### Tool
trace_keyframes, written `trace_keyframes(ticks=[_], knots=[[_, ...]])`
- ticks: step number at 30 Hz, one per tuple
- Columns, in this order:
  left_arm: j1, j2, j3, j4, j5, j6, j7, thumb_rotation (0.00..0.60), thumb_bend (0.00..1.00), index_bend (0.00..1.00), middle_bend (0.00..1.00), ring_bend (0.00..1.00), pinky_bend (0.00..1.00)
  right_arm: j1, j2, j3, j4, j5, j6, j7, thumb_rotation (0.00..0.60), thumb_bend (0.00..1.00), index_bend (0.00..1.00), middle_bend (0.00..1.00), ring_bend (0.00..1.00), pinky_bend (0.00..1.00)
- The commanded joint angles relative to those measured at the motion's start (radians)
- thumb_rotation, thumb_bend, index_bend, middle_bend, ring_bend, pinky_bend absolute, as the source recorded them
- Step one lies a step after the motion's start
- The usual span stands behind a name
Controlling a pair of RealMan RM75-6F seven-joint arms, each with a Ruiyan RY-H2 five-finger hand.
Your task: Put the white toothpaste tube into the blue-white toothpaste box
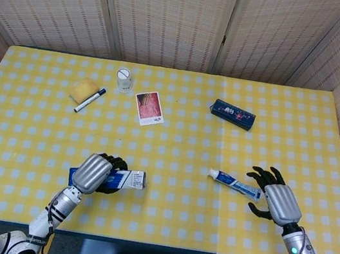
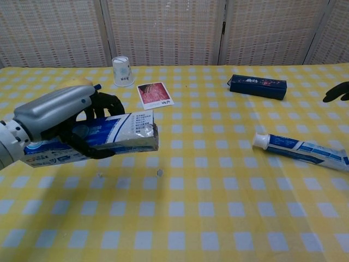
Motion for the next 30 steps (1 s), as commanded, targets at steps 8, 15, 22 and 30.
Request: trace_keyframes(ticks=[8,15,22,30], knots=[[0.022,0.064,-0.034,-0.017,-0.059,-0.003,-0.039,0.600,0.25,0.57,0.65,0.58,0.56,0.074,-0.171,0.063,0.026,0.200,-0.045,-0.218,0.600,0.33,0.27,0.19,0.19,0.03],[0.026,0.101,-0.041,-0.004,-0.052,0.003,-0.064,0.600,0.25,0.57,0.65,0.58,0.56,0.101,-0.237,0.081,0.078,0.299,-0.047,-0.312,0.600,0.33,0.30,0.18,0.20,0.07],[0.029,0.129,-0.042,0.011,-0.046,-0.004,-0.117,0.600,0.25,0.57,0.65,0.58,0.56,0.129,-0.287,0.094,0.123,0.379,-0.065,-0.360,0.600,0.33,0.31,0.18,0.21,0.07],[0.032,0.150,-0.046,0.043,-0.038,-0.004,-0.172,0.600,0.25,0.57,0.65,0.58,0.56,0.170,-0.326,0.104,0.136,0.440,-0.101,-0.389,0.600,0.33,0.33,0.18,0.22,0.10]])
